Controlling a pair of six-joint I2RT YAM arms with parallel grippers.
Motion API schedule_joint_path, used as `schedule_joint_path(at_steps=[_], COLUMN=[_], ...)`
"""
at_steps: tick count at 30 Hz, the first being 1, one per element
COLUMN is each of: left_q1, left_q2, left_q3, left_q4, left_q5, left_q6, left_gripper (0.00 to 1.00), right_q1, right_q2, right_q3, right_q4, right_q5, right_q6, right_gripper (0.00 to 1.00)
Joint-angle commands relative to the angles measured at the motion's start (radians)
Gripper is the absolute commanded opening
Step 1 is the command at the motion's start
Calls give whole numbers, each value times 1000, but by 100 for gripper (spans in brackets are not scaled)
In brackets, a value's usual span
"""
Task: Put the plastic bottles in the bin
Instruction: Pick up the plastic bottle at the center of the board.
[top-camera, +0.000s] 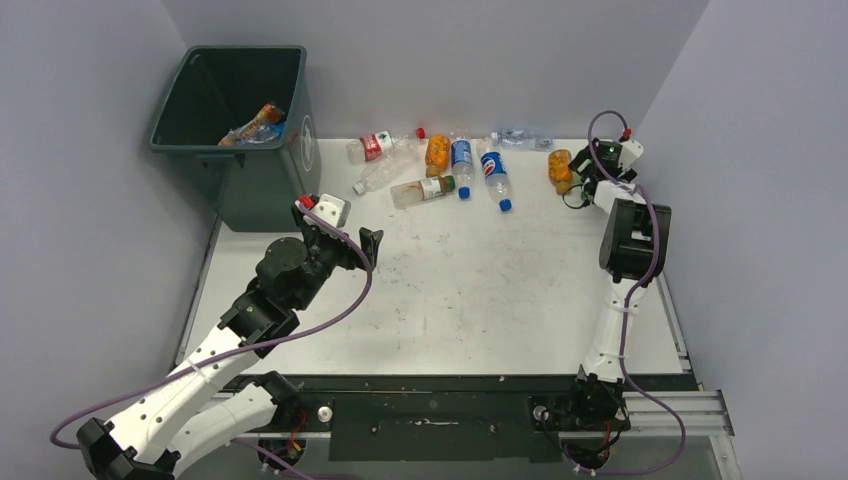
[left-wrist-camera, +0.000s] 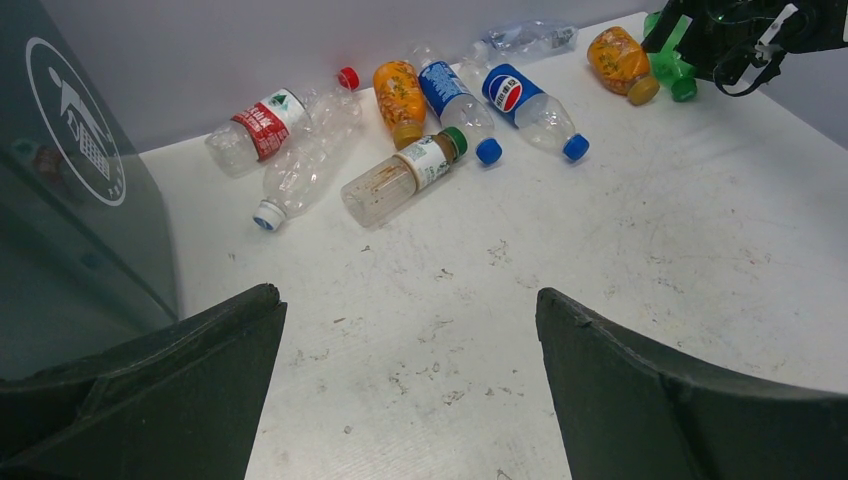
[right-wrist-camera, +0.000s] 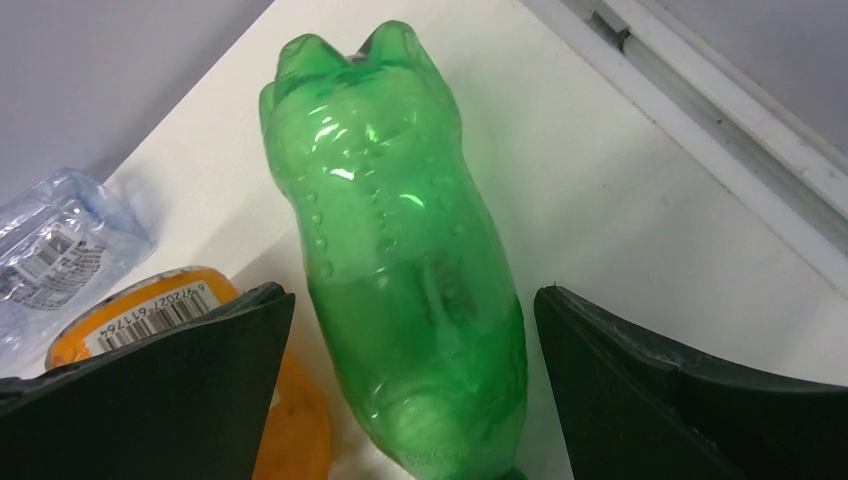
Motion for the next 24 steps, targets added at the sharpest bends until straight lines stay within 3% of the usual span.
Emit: schedule_joint_path(at_steps=[1, 9, 19, 24], left_q1=[-1, -1, 0, 6], left_q2=[-7, -30, -66, -72], left_q3=[7, 8, 6, 10], left_q4=[34, 34, 34, 34], left_q5=[2, 12, 12, -1], left_q6=[11, 8, 3, 2], left_gripper=[96, 96, 96, 96], right_q1=[-3, -2, 68, 161], right_q2=[-16, -59, -308, -493], right_q3=[-7, -81, -273, -362], right_q4=[23, 85, 218, 241], right_q5=[-37, -56, 10, 81], right_q6=[11, 7, -31, -8], right_gripper=[91, 59, 41, 38])
